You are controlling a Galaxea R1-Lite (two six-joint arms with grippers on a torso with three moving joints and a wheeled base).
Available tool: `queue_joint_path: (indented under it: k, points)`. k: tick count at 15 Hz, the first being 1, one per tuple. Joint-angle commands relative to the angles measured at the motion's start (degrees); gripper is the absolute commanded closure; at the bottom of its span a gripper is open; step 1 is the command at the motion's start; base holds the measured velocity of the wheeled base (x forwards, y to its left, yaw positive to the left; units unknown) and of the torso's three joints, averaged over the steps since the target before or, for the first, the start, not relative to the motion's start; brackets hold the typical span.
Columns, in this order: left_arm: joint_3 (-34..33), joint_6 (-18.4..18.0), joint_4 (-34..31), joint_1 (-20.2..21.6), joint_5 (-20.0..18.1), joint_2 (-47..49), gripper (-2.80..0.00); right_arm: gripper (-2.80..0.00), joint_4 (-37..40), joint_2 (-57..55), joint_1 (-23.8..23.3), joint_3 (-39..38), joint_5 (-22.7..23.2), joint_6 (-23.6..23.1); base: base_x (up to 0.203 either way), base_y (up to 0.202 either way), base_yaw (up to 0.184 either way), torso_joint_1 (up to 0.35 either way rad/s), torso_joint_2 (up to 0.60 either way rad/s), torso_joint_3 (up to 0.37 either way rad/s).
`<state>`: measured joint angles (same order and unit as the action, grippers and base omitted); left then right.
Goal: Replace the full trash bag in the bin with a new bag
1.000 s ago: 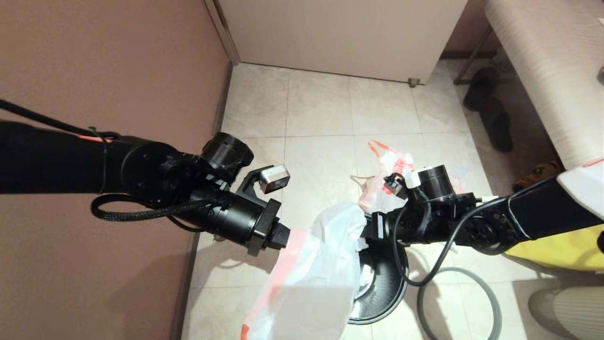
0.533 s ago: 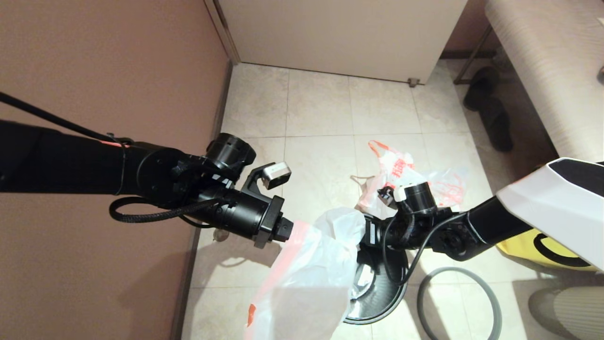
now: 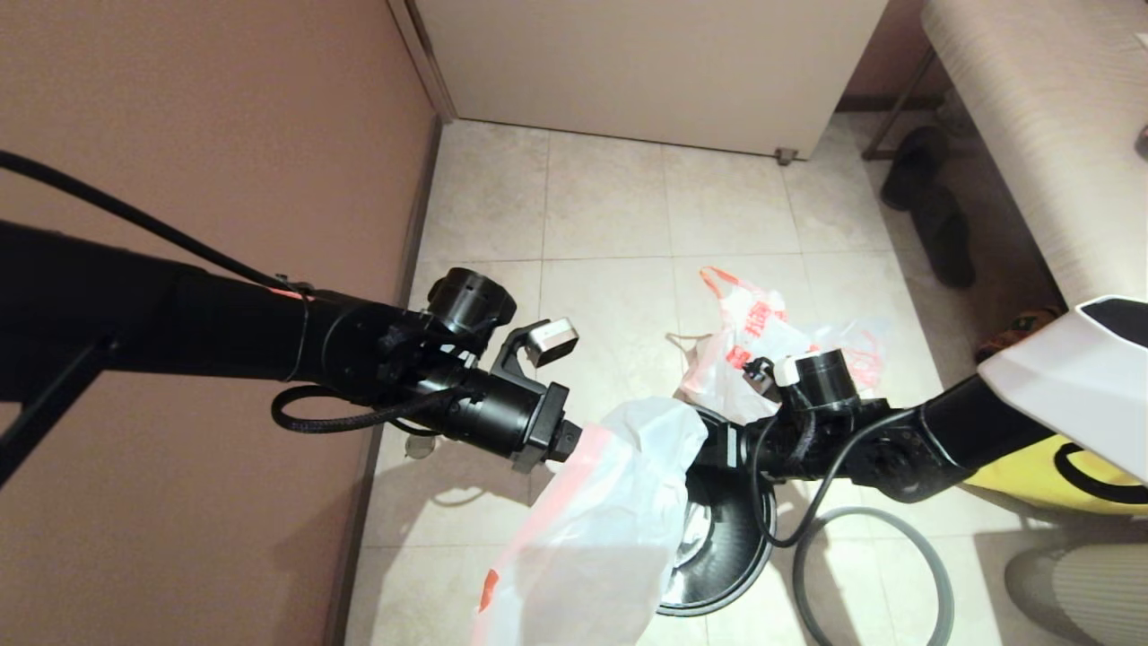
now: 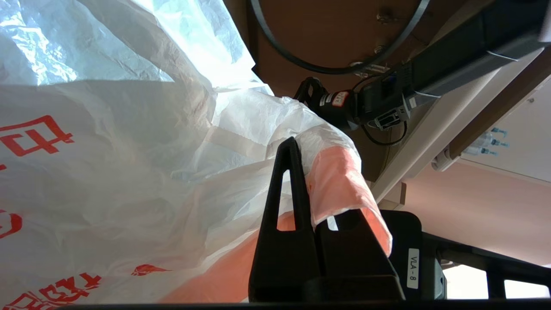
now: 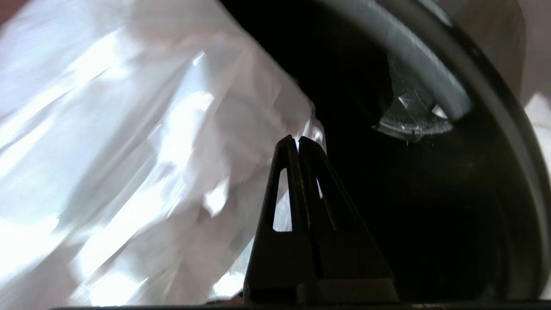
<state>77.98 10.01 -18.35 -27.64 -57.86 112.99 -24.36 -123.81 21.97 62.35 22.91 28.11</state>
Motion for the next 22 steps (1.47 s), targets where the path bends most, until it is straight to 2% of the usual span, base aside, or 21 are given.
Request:
queue_joint_path:
  k: [1,4,6,9,10,12,14,16,18,21,22]
  points:
    - [0.2,0.1,0.2,-0.4,-0.3,0.7,0.0,0.0,-1.2,7.7,-0.8,-5.0,0.3,0.2,0.0,0.0,0.0,0.0,0.0,0.0]
    - [1.8,0.8,0.2,-2.0,-0.1,-0.8,0.0,0.0,-6.7,20.4,-2.7,-16.3,0.5,-0.2,0.0,0.0,0.0,0.0,0.0,0.0]
    - [4.6,3.2,0.2,-3.8,1.0,-1.0,0.0,0.0,-9.0,28.7,-4.6,-22.6,0.5,-2.6,0.0,0.0,0.0,0.0,0.0,0.0]
    - [11.2,6.1,0.2,-6.9,5.7,1.7,0.0,0.0,-10.5,37.0,-6.2,-31.6,0.8,-5.8,0.0,0.0,0.0,0.0,0.0,0.0]
    - [14.0,6.8,0.2,-7.6,6.8,3.9,0.0,0.0,-10.7,37.5,-6.3,-32.8,1.0,-8.7,0.0,0.0,0.0,0.0,0.0,0.0]
    - [20.4,8.6,0.2,-8.7,9.7,8.5,0.0,0.0,-13.0,38.0,-6.6,-33.7,0.7,-9.7,0.0,0.0,0.0,0.0,0.0,0.0]
    - [26.1,9.8,0.5,-9.7,14.9,12.5,0.0,0.0,-18.4,37.9,-6.6,-35.6,0.6,-10.2,0.0,0.0,0.0,0.0,0.0,0.0]
    - [27.1,11.6,5.8,-10.9,23.2,13.9,0.0,0.0,-20.9,37.6,-6.6,-37.1,0.4,-11.4,0.0,0.0,0.0,0.0,0.0,0.0]
    - [27.0,12.8,6.7,-11.1,26.1,14.4,0.0,0.0,-21.1,37.8,-6.5,-37.9,-0.4,-12.4,0.0,0.0,0.0,0.0,0.0,0.0]
    - [26.7,12.7,6.9,-9.9,34.2,14.1,0.0,0.0,-21.3,37.9,-6.2,-38.2,-0.8,-14.5,0.0,0.0,0.0,0.0,0.0,0.0]
    - [26.7,12.7,7.5,-9.1,35.0,14.0,0.0,0.0,-21.2,38.2,-6.2,-38.3,-0.8,-14.7,0.0,0.0,0.0,0.0,0.0,0.0]
